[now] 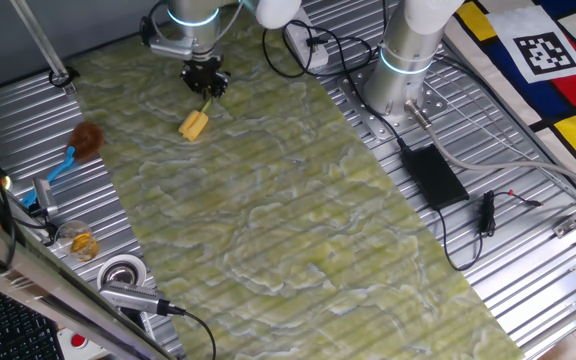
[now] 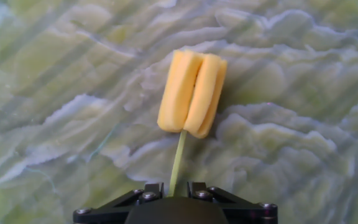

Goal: Scrub the table with a brush

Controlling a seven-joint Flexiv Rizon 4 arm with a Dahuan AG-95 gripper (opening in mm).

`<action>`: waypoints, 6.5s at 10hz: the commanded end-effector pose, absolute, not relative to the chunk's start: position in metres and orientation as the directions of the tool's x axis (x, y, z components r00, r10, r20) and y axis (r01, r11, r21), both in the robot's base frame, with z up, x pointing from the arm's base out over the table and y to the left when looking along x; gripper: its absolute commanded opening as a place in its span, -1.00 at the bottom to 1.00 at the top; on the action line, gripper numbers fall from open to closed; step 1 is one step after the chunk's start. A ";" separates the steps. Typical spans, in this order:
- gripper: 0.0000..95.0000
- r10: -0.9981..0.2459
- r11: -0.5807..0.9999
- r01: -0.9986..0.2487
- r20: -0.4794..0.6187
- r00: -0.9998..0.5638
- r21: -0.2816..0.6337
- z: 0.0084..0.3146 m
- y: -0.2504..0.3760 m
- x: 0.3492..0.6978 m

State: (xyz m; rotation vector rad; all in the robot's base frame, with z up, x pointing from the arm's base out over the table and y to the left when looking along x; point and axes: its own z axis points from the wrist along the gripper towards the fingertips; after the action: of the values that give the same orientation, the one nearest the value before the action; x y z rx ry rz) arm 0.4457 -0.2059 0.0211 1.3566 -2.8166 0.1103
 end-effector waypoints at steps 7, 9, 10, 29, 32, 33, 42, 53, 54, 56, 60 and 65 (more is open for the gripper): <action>-0.60 -0.701 0.708 -0.706 -0.107 -0.705 0.013 0.026 -0.204 0.447; -0.60 -0.703 0.706 -0.708 -0.106 -0.703 0.012 0.025 -0.201 0.447; -0.60 -0.702 0.707 -0.707 -0.109 -0.704 0.010 0.024 -0.198 0.448; -1.00 -0.699 0.710 -0.704 -0.146 -0.700 -0.022 0.014 -0.194 0.452; -1.00 -0.694 0.718 -0.696 -0.075 -0.716 -0.009 0.020 -0.194 0.455; -1.00 -0.682 0.731 -0.682 -0.066 -0.729 -0.014 0.025 -0.193 0.457; -1.00 -0.608 0.794 -0.607 0.043 -0.793 0.035 0.042 -0.135 0.483; -1.00 -0.569 0.822 -0.566 0.060 -0.820 0.071 0.049 -0.088 0.494; -1.00 -0.568 0.823 -0.564 0.061 -0.821 0.070 0.049 -0.088 0.494; -1.00 -0.564 0.825 -0.558 0.046 -0.825 0.089 0.049 -0.088 0.494; -1.00 -0.556 0.830 -0.550 0.064 -0.829 0.089 0.046 -0.083 0.494; -1.00 -0.506 0.861 -0.501 0.055 -0.861 0.085 0.032 -0.047 0.494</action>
State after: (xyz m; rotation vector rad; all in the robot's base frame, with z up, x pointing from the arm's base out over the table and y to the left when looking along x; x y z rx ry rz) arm 0.4931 -0.0477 0.0345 0.8065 -2.9554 -0.1079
